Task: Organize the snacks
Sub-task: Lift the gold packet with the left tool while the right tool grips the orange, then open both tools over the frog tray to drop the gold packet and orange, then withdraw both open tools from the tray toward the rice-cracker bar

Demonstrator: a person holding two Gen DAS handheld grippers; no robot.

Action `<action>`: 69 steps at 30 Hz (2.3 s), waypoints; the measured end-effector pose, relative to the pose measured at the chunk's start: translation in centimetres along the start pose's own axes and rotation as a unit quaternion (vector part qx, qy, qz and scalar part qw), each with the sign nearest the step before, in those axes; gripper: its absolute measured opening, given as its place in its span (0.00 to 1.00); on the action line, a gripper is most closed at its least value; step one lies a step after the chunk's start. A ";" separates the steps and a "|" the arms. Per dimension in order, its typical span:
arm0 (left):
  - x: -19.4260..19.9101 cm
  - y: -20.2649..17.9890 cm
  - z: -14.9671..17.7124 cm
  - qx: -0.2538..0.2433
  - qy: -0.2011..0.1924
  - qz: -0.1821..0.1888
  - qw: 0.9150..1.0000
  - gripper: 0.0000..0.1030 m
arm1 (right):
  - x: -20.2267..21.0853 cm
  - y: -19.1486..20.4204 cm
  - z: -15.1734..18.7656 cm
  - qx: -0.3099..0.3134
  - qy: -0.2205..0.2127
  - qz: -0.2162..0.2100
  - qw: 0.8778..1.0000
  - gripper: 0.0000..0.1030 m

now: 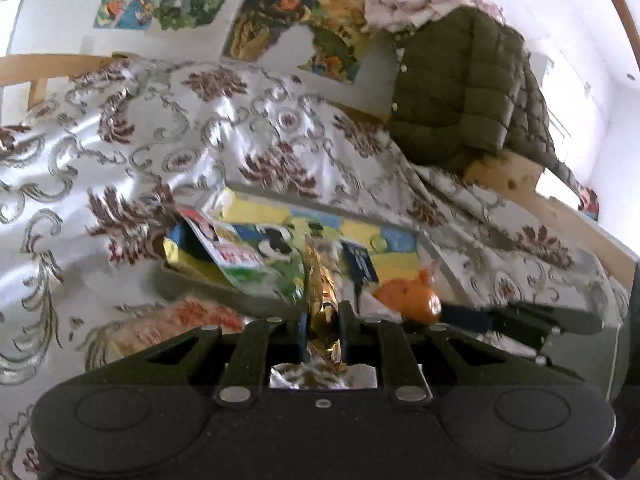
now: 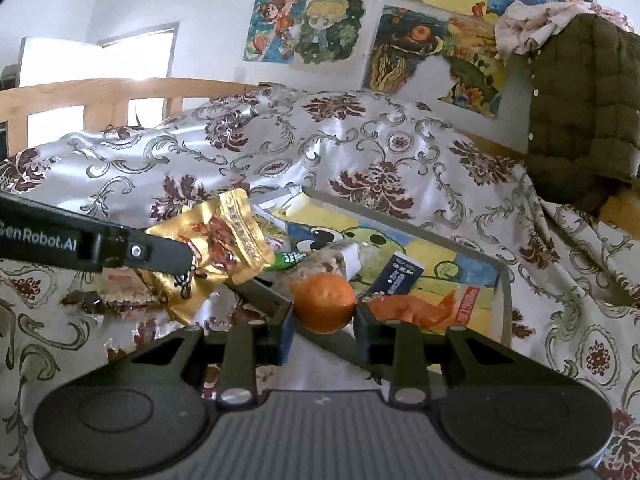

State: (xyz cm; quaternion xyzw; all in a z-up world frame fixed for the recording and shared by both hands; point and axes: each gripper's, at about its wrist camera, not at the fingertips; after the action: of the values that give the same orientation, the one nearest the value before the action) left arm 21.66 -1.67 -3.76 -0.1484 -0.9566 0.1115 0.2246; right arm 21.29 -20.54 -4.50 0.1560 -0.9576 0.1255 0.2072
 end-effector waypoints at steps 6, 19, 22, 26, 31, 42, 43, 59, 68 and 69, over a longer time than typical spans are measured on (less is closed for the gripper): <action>-1.2 0.7 -2.4 0.011 -0.060 -0.016 0.998 0.15 | -0.8 0.2 -0.2 0.002 -0.006 0.008 1.000 0.34; -8.1 3.3 -3.5 0.056 -0.028 -0.053 0.997 0.15 | -4.5 -0.3 -1.1 -0.027 -0.007 0.022 0.999 0.35; -9.0 4.1 -3.5 0.075 -0.013 -0.052 0.996 0.15 | -4.9 -0.4 -0.8 -0.028 0.001 0.024 0.999 0.35; -9.5 4.0 -3.3 0.069 -0.004 -0.055 0.996 0.16 | -5.2 -0.5 -0.4 -0.029 0.009 0.028 0.999 0.35; -9.5 3.3 -3.3 0.051 0.002 -0.056 0.997 0.16 | -5.1 -0.8 -0.4 -0.036 0.010 0.029 0.999 0.37; -8.4 2.3 -3.8 0.032 -0.010 -0.069 0.997 0.47 | -3.7 -1.0 -0.8 -0.041 -0.012 0.040 0.998 0.66; -8.1 2.2 -4.0 0.031 -0.015 -0.071 0.997 0.50 | -3.4 -1.1 -1.0 -0.044 -0.015 0.044 0.998 0.71; 1.0 1.6 -6.2 0.051 -0.097 -0.118 0.987 0.99 | 4.2 -4.6 -3.3 -0.129 -0.123 0.075 0.981 1.00; 6.9 0.2 -4.6 0.030 -0.119 -0.130 0.984 0.99 | 8.4 -4.9 -2.7 -0.165 -0.169 0.070 0.969 1.00; 7.4 0.0 -4.3 0.027 -0.118 -0.130 0.984 0.99 | 8.8 -4.8 -2.6 -0.164 -0.172 0.066 0.969 1.00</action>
State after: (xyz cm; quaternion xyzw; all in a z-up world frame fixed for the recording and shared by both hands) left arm 17.32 1.47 2.89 -0.0027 -0.9841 0.1240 0.1267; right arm 16.30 -26.30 2.47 0.0759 -0.9945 -0.0484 0.0538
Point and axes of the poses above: each gripper's, at about its wrist camera, not at the fingertips, and x roughly against the way its jaws point, y to its left, z to its underside, and after that the axes turned 2 degrees about -z, right-handed
